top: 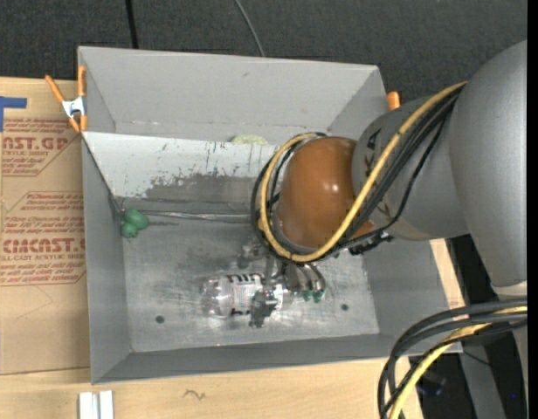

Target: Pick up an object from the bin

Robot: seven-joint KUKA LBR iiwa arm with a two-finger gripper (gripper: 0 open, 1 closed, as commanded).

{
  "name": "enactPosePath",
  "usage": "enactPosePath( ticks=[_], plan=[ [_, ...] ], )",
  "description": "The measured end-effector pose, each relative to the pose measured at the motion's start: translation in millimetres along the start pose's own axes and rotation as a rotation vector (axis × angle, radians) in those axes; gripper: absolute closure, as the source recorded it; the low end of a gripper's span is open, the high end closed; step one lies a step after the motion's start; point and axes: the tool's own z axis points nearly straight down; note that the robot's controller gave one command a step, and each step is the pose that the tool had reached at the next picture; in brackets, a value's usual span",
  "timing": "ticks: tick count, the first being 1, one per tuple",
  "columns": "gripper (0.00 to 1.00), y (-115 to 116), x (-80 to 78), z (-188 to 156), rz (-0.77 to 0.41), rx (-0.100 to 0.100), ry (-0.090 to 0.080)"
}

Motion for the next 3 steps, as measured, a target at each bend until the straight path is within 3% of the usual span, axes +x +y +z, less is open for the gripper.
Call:
enactPosePath(
  ticks=[1,2,3],
  plan=[
    [0.0,40,-41.8,46,-0.126,0.0,0.003],
    [0.0,69,-40.8,44,0.001,0.0,-0.001],
    [0.0,53,-13.9,23,0.007,-0.001,0.006]
  ],
)
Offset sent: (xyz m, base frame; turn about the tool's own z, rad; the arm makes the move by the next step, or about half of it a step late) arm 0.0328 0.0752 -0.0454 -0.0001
